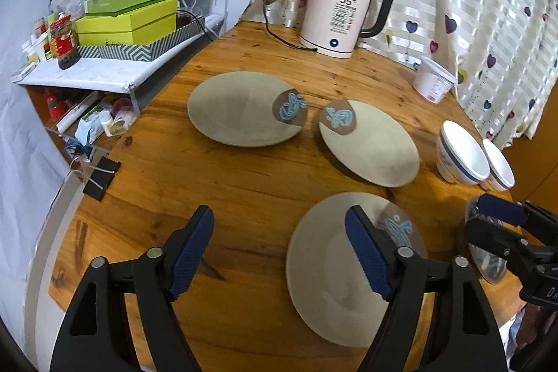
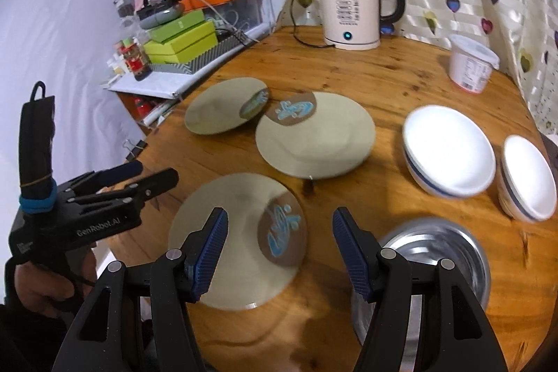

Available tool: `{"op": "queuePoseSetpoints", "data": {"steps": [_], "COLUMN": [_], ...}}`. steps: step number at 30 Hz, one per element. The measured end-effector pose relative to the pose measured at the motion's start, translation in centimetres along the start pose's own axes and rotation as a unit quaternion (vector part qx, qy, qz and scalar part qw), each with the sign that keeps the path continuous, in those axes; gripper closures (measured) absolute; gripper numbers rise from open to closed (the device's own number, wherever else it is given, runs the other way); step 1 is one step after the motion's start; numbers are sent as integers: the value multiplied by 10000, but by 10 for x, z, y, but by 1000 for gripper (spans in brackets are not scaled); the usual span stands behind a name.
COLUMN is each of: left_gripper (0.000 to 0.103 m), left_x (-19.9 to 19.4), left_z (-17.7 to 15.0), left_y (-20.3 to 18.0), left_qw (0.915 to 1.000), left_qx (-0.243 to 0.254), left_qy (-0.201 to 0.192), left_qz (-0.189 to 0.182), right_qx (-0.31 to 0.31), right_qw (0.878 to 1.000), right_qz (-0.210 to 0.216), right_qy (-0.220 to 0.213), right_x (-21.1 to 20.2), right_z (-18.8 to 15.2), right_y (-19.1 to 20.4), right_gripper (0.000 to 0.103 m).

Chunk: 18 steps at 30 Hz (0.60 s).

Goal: Organize plates and bowls
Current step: 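Reach both grippers to a beige plate and close them on its rim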

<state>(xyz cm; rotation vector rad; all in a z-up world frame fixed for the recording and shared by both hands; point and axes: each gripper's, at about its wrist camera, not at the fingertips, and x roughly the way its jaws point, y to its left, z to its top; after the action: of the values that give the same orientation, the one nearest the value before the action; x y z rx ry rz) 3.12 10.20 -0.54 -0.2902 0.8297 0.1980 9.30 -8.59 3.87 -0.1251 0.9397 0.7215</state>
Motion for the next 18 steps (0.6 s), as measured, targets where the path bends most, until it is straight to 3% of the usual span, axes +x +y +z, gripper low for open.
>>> {"op": "queuePoseSetpoints", "data": {"steps": [18], "left_gripper": [28], "left_x": [38], "left_z": [42], "left_y": [47], "left_qw": [9989], "left_qx": [-431], "left_qy": [-37], "left_qz": [174], "right_qx": [-308], "right_qw": [9991], "right_qz": [229], "right_qy": [196], "right_x": [64], "right_z": [80], "right_y": [19], "right_gripper": [40]}}
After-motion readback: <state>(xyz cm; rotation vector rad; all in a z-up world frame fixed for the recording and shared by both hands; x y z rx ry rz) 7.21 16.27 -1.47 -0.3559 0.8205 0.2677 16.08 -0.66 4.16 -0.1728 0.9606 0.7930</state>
